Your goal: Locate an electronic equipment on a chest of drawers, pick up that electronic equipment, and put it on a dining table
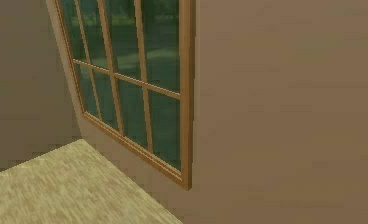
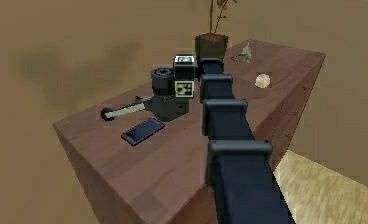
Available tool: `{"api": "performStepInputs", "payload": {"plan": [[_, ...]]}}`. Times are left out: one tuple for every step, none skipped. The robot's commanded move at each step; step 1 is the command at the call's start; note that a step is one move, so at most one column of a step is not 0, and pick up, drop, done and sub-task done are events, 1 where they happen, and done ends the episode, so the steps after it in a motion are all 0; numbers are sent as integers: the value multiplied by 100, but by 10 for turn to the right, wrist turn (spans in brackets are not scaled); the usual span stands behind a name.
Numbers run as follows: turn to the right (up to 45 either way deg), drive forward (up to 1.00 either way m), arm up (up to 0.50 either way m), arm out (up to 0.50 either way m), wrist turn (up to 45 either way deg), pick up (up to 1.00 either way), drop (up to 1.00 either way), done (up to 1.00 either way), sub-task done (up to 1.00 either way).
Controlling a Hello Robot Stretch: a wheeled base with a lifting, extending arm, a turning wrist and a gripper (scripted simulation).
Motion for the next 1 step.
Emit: {"api": "performStepInputs", "payload": {"plan": [[0, 0, -12, 0, 0, 0, 0, 0, 0]]}}
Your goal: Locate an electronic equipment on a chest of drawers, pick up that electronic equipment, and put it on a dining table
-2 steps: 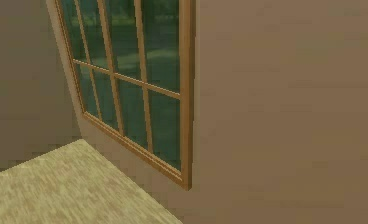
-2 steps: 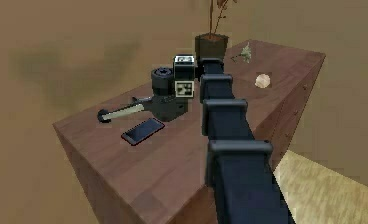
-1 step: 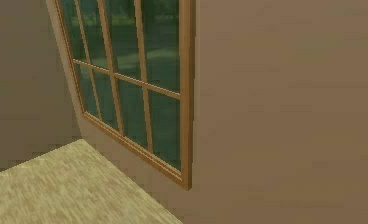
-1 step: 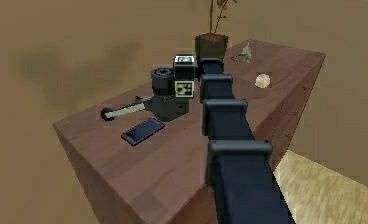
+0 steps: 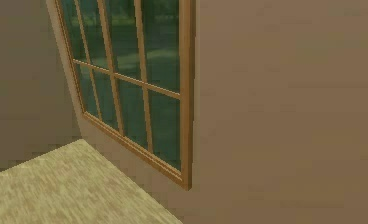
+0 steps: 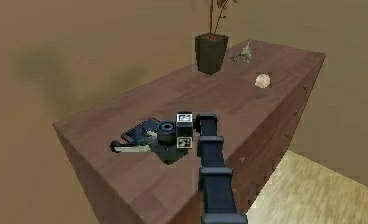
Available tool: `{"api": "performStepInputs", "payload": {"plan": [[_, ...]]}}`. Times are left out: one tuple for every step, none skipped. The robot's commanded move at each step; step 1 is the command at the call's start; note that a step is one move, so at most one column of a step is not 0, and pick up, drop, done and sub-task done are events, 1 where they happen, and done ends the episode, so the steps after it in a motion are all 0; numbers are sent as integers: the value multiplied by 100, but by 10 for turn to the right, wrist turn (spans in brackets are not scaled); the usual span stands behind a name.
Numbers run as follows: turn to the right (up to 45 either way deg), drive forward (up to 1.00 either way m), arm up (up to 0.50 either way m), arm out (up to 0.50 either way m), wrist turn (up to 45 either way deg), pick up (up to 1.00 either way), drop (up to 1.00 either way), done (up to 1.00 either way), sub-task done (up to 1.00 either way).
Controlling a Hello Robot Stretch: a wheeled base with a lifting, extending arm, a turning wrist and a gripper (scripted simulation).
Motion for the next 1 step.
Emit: {"api": "performStepInputs", "payload": {"plan": [[0, 0, 0, 0, 0, 100, 0, 0, 0]]}}
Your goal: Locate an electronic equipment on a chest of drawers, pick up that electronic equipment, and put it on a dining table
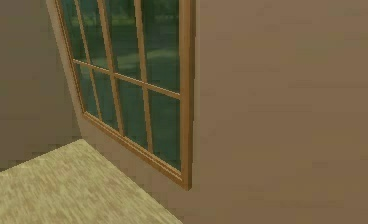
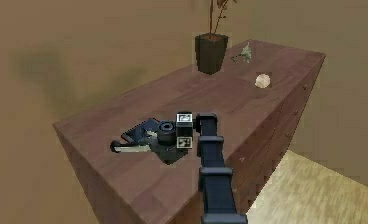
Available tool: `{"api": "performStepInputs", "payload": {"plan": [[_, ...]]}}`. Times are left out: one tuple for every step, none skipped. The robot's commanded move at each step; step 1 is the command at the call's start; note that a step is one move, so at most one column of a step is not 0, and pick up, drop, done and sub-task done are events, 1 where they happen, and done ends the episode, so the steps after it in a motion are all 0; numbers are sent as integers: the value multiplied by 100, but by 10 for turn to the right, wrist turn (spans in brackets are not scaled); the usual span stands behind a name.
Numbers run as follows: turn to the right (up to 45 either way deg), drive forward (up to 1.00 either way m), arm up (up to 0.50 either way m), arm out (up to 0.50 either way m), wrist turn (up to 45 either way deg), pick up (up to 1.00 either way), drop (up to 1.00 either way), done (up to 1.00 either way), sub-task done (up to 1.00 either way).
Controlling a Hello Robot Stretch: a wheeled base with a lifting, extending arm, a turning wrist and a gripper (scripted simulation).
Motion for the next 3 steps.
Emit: {"api": "performStepInputs", "payload": {"plan": [[0, 0, 10, 0, 0, 0, 0, 0, 0], [0, 0, 2, 0, 0, 0, 0, 0, 0], [0, 0, 0, 0, -450, 0, 0, 0, 0]]}}
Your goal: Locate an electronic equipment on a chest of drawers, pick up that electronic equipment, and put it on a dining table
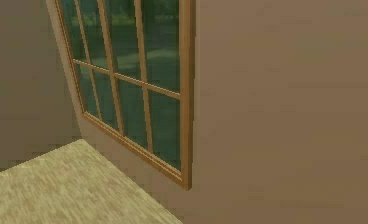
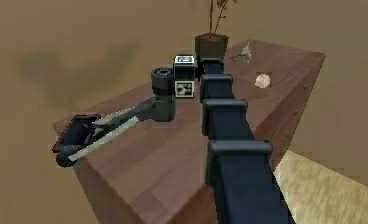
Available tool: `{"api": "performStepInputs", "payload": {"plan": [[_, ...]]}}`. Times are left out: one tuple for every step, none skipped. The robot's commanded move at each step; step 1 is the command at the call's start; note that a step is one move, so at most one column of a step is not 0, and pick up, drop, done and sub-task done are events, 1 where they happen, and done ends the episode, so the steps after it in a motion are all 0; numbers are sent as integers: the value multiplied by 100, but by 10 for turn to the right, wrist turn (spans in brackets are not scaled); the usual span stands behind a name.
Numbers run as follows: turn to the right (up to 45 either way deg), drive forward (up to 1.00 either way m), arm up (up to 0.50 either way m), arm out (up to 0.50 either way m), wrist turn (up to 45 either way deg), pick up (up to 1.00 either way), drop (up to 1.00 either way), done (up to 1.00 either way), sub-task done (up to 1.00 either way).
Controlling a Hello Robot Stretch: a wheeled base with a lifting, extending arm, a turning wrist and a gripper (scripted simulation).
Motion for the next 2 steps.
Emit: {"api": "performStepInputs", "payload": {"plan": [[0, 0, 0, 0, -420, 0, 0, 0, 0], [0, 0, 0, -22, 0, 0, 0, 0, 0]]}}
